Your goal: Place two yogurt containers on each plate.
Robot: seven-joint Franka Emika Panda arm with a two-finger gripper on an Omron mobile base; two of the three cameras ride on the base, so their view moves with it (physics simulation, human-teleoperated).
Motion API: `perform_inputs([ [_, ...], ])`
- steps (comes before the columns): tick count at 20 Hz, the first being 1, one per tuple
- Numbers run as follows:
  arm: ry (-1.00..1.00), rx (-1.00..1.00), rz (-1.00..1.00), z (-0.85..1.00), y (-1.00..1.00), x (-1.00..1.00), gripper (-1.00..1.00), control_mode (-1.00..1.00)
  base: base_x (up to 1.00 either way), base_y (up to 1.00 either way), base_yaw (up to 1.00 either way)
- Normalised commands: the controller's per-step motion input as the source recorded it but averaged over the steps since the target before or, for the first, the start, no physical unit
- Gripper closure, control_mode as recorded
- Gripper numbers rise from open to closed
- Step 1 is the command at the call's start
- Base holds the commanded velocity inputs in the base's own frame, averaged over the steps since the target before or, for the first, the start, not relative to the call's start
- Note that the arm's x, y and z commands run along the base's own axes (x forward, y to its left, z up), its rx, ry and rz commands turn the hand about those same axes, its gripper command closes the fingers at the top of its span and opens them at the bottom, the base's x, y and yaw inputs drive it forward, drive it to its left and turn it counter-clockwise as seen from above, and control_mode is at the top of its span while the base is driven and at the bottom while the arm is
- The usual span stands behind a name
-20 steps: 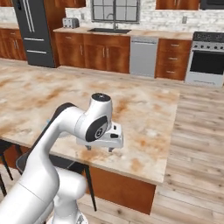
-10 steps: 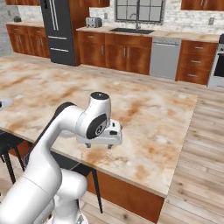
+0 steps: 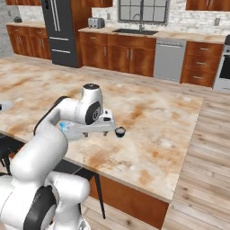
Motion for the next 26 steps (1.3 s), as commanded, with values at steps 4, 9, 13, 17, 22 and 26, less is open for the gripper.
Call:
perform_inputs([
  [4,0.04,-0.01,0.0,0.08,-0.25,1.0,-1.0,-1.0,0.0,0.0,0.0],
  [9,0.0,0.08,-0.01,-0.2,-0.46,0.97,-1.0,-1.0,0.0,0.0,0.0],
  [13,0.0,-0.01,0.0,-0.35,-0.09,0.79,-1.0,-1.0,0.0,0.0,0.0],
  [17,-0.01,-0.07,-0.03,-0.86,0.0,0.21,-1.0,-1.0,0.0,0.0,0.0],
  [22,-0.03,-0.02,-0.01,-0.28,-0.01,0.77,-1.0,-1.0,0.0,0.0,0.0],
  [26,-0.01,0.0,0.0,-0.01,-0.04,0.68,-1.0,-1.0,0.0,0.0,0.0],
])
